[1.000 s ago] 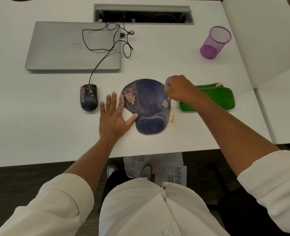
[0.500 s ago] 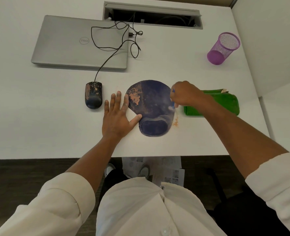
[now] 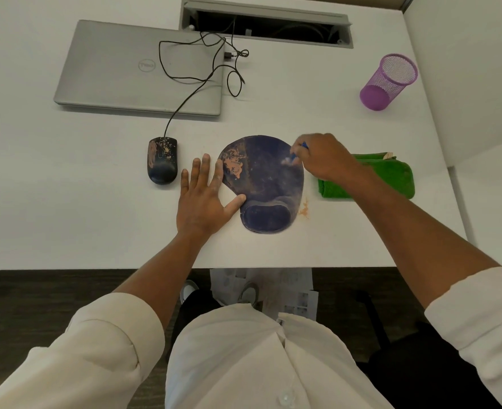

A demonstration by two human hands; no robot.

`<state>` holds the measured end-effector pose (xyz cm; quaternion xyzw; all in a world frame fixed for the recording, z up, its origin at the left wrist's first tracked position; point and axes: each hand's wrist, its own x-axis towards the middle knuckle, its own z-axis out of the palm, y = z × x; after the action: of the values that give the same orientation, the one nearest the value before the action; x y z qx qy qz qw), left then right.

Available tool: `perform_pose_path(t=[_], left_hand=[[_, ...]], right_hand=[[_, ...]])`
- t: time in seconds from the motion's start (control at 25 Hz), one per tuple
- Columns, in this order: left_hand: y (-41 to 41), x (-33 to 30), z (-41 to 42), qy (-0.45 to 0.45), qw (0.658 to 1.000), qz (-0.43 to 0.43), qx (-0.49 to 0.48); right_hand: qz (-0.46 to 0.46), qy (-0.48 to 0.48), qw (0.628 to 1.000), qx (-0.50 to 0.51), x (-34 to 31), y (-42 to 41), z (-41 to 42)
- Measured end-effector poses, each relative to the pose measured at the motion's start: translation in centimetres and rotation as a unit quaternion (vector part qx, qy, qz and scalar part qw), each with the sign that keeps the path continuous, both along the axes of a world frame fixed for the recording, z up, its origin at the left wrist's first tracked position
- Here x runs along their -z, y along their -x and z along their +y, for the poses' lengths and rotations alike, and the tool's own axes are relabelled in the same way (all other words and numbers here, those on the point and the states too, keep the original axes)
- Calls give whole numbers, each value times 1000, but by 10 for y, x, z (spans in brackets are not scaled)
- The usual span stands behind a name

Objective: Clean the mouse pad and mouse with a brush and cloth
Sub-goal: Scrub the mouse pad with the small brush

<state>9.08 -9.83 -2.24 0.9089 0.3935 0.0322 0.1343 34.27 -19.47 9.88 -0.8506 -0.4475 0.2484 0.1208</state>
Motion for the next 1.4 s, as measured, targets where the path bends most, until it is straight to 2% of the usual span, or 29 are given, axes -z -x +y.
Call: perform_pose_path(t=[0.12,0.28,0.4,0.44,0.56,0.6,0.72,0.76,0.88,0.96,1.04,1.08,1.16,1.24,1.28,1.36,1.4], left_hand=[[-1,1,0,-4,1000,-2,0],[0,0,0,-4,1000,-2,0],[0,0,0,-6,1000,-3,0],[0,0,0,-6,1000,-2,0],[0,0,0,-6,1000,0,-3],[0,0,0,-6,1000,0,-3],[0,1,0,-8,1000,1,-3],[0,1,0,-8,1000,1,-3],[0,1,0,-4,1000,1,-3],[0,0,0,-5,1000,4,-1],[0,-1,-1,-4,1000,5,-2],[0,-1,0,-2,1000,4,-3],[1,-2,0,2,1000,3,-1],[0,-2,0,0,1000,5,0],[0,-3,0,-1,1000,7,0],[0,-3,0,-1,1000,7,-1],[0,-2,0,0,1000,7,0]], right_hand=[[29,91,995,-20,-2,-7,-8],[12,-12,1000,14,-3,-2,-7],[3,71,997,2,1,3,-13],[-15,72,997,8,0,3,-12],[-16,-27,998,55,-3,8,-4],[3,-21,998,51,-2,11,-1],[17,93,996,-2,0,12,-4],[15,87,996,-8,-2,12,-4],[54,-8,998,-10,-6,17,-3],[73,40,996,-37,-4,21,-4],[28,114,991,-69,-4,20,-7],[12,110,991,-72,-5,21,-6],[60,59,994,-73,-8,28,-5],[89,70,988,-103,-8,38,-7],[75,98,985,-120,-8,38,-8],[-21,147,980,-136,-14,33,-6],[-46,140,981,-128,-16,31,-5]])
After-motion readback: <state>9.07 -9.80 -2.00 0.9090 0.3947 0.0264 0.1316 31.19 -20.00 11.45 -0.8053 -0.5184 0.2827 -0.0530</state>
